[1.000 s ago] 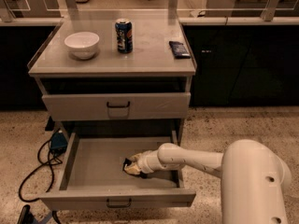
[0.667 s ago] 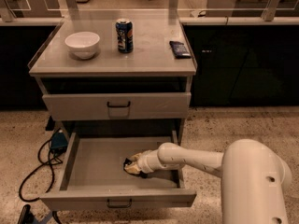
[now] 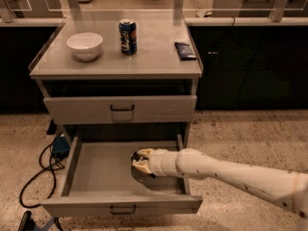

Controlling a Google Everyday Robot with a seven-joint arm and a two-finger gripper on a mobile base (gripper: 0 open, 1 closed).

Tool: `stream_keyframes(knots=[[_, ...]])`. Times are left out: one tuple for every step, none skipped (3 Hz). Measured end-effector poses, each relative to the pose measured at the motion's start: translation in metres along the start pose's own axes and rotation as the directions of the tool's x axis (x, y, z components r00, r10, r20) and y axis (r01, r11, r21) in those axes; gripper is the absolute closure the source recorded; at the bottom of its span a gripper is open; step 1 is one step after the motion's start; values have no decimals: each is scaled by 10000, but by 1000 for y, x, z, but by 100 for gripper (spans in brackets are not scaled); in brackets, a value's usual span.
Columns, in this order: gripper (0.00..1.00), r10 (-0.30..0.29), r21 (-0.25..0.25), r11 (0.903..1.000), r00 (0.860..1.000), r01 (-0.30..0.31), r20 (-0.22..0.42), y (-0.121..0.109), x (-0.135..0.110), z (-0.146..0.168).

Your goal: Pick rxbar chocolate from middle drawer and place on counter

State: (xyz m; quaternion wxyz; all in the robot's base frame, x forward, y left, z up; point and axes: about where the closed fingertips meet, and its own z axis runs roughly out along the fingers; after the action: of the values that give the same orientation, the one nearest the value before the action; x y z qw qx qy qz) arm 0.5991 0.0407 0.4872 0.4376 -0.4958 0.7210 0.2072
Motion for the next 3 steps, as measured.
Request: stream_keyframes(knots=[[100,-1061,193,9943,9911,1048,805,16,-91,-82],[100,-1239,110,9923,9859,1234,1125,25,-117,-109],[100,-1236,110,9923,9859,1232,1128,25,-116,-109]])
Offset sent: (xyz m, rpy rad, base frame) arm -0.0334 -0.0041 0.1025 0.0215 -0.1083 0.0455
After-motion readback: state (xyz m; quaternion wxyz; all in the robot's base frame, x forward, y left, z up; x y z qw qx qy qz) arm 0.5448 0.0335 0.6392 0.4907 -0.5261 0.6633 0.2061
